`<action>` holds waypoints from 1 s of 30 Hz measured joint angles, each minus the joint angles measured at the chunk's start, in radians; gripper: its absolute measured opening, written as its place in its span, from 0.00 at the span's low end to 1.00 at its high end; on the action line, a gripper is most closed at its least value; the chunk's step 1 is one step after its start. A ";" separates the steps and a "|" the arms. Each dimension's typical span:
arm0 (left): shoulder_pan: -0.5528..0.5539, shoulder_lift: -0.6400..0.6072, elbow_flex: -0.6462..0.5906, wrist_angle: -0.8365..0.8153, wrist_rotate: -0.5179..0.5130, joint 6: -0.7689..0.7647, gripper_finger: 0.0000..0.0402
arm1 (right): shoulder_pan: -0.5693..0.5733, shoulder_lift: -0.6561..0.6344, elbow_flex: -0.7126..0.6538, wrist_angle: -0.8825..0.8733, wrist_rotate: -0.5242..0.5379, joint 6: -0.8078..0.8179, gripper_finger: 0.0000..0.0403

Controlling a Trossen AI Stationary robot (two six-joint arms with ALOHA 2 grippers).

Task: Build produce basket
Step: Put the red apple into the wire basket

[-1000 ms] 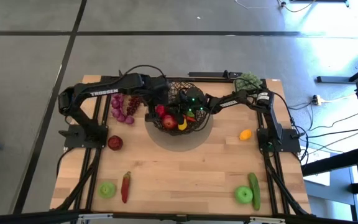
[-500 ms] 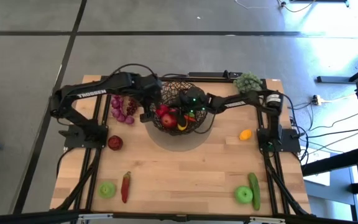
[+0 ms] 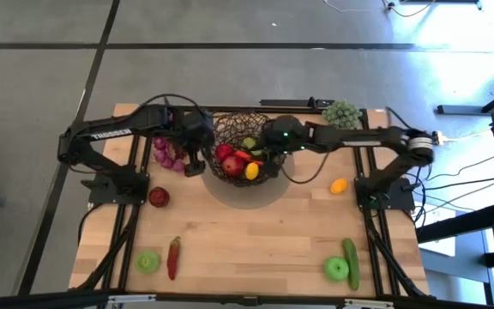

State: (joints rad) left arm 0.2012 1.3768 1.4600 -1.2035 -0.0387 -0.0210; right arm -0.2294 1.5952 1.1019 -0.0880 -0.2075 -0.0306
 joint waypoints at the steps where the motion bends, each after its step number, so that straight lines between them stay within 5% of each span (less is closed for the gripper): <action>1: -0.011 -0.006 -0.002 -0.024 0.000 -0.017 0.99 | 0.009 -0.026 0.000 -0.028 0.015 0.000 0.38; 19: -0.275 -0.153 -0.001 -0.215 0.003 -0.382 0.99 | 0.206 -0.287 0.000 -0.476 0.189 0.161 0.38; 30: -0.481 -0.179 0.000 -0.272 -0.013 -0.819 0.99 | 0.303 -0.300 0.034 -0.615 0.190 0.236 0.38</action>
State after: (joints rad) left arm -0.2796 1.1977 1.4597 -1.4755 -0.0516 -0.8402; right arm 0.0736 1.2951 1.1361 -0.7034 -0.0177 0.2049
